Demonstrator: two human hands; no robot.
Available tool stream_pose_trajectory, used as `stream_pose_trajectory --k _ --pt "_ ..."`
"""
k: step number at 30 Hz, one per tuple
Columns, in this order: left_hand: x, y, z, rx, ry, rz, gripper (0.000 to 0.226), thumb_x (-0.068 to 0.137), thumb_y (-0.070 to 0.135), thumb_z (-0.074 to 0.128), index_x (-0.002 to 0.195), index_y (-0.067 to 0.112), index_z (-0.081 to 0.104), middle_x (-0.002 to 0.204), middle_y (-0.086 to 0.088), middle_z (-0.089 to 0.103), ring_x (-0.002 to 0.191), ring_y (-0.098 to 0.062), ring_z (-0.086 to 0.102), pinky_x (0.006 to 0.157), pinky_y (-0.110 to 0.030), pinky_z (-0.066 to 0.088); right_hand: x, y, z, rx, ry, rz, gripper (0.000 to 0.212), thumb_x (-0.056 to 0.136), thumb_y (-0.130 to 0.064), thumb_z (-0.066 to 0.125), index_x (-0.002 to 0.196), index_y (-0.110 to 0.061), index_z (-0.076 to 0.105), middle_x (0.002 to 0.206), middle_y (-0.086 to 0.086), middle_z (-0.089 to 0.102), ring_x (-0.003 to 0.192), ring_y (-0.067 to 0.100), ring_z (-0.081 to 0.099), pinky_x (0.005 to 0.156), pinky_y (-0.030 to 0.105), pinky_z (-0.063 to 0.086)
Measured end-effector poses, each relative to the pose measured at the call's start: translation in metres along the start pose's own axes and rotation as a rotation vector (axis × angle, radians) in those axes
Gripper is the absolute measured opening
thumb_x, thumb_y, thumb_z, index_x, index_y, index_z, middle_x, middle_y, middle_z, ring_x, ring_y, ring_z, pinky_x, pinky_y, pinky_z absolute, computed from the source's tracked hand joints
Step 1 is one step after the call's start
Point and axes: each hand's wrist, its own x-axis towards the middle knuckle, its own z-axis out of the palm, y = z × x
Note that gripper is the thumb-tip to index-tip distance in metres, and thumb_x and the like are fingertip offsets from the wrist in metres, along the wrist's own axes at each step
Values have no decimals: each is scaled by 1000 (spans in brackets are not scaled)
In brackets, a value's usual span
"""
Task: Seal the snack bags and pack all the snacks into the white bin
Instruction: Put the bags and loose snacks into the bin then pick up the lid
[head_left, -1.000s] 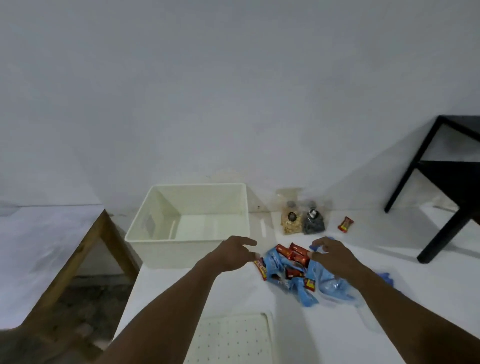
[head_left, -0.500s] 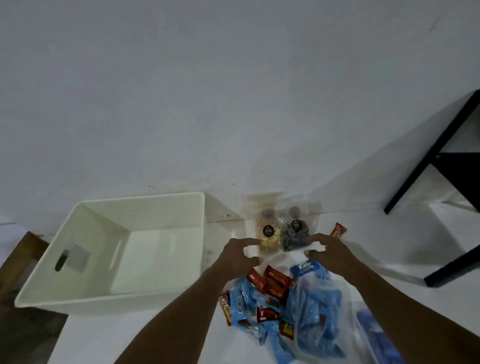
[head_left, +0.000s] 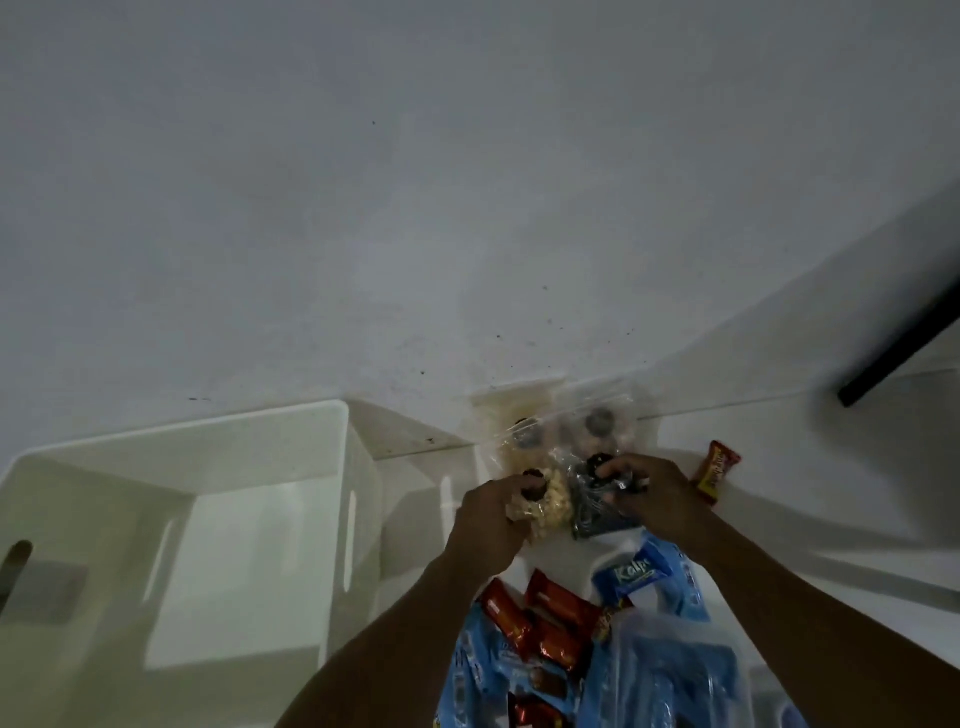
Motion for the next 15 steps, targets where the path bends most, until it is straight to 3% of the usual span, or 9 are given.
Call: stream_pose_trajectory --k 4,8,9,13,15 --pt "-18 13 -15 71 59 66 51 78 -5 66 116 29 72 107 10 63 97 -16 66 78 -11 45 -26 -21 -6 6 -10 -52 27 77 5 75 93 -17 74 106 4 69 95 20 65 74 29 54" --pt "-46 35 -67 85 131 152 50 78 -1 66 115 31 71 111 0 67 93 -20 67 78 -27 52 -58 -76 -4 -10 26 -142 26 76 3 77 87 -20 73 89 -6 65 77 11 61 56 11 47" --pt "-54 40 -85 91 161 170 50 77 0 66 114 33 71 109 0 67 93 -19 66 78 -28 52 -65 -94 1 -8 35 -176 26 76 4 77 86 -20 73 86 -8 64 76 11 61 56 12 48" --pt "-90 47 -175 105 286 199 54 74 3 68 106 46 70 106 3 67 82 -15 63 77 -31 54 -89 -171 37 -20 9 -293 22 77 0 78 94 -14 75 101 4 69 95 25 66 79 42 59" --pt "-111 37 -221 115 341 184 59 73 4 69 101 56 66 105 8 67 69 -11 60 72 -31 53 -99 -208 68 -42 -2 -354 23 77 -2 77 95 -16 75 106 7 71 98 27 66 84 44 58"
